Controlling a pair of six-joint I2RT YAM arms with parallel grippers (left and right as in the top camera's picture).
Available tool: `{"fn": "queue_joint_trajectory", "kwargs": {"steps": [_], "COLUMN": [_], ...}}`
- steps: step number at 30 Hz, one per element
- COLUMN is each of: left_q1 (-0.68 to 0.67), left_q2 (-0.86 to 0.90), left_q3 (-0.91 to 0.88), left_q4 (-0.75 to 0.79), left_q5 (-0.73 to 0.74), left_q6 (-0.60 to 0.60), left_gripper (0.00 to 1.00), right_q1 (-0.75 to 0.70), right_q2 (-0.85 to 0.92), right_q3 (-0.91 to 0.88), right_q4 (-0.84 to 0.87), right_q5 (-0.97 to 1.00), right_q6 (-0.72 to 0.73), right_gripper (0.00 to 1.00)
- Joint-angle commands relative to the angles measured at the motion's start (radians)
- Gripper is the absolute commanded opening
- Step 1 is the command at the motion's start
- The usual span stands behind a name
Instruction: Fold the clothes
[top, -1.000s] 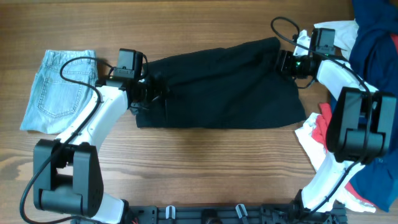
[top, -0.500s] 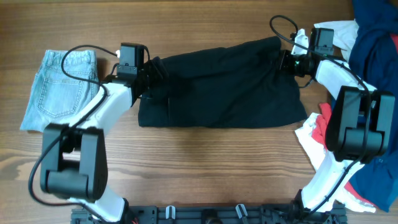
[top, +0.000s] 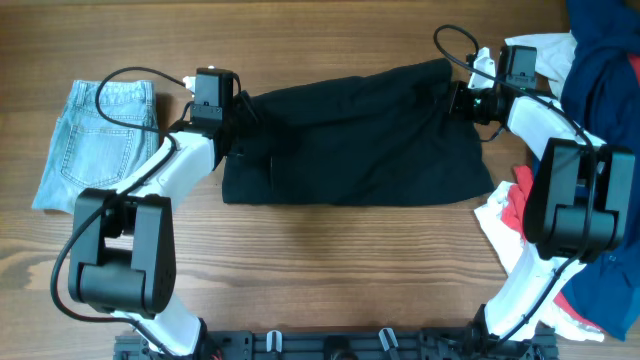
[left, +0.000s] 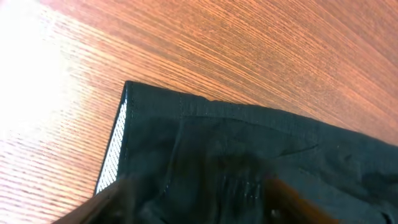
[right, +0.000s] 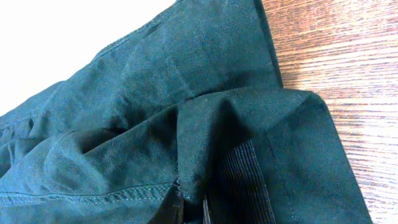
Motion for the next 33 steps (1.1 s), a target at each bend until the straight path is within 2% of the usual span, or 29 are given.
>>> {"fn": "queue_joint_trajectory", "kwargs": {"steps": [1,5,10,11,13,14,16,22,25,33], "left_q1": [0.002,0.002,0.002,0.002,0.002,0.002,0.002,0.027,0.070,0.100], "left_q2": [0.008,0.013,0.051,0.058,0.063,0.063,0.063,0.006,-0.068,-0.110], "left_q3": [-0.005,-0.005,-0.005,-0.005,-0.005,-0.005,-0.005,-0.005,-0.005,-0.005], "left_q4": [0.011,0.011,0.011,0.011,0.011,0.011,0.010,-0.063,-0.116,-0.180], "left_q5": [-0.013,-0.016,-0.023,-0.011,0.002,0.002,0.002,0.002,0.003,0.002], "left_q6": [0.010,0.011,0.011,0.011,0.011,0.011,0.011,0.005,-0.034,-0.072], "left_gripper": [0.56,0.65,0.67,0.64,0.50,0.31,0.04,0.04,0.04,0.04], "right_q1": [0.003,0.003,0.003,0.003,0.003,0.003,0.003,0.001,0.001,0.007], "right_q2": [0.012,0.012,0.012,0.012,0.012,0.012,0.012,-0.059,-0.133,-0.221], "right_q3": [0.006,0.006,0.006,0.006,0.006,0.006,0.006,0.007,0.007,0.007], "right_q4": [-0.002,-0.002,-0.002,-0.002,-0.002,-0.002,-0.003,-0.056,-0.060,0.020], "right_q5": [-0.024,-0.023,-0.023,-0.023,-0.023,-0.023,-0.023,0.149,0.204,0.195], "right_q6": [-0.003,-0.003,-0.003,-0.003,-0.003,-0.003,-0.003,0.005,0.023,0.021], "right_gripper": [0.04,0.04,0.04,0.04,0.04,0.04,0.04,0.05,0.04,0.04]}}
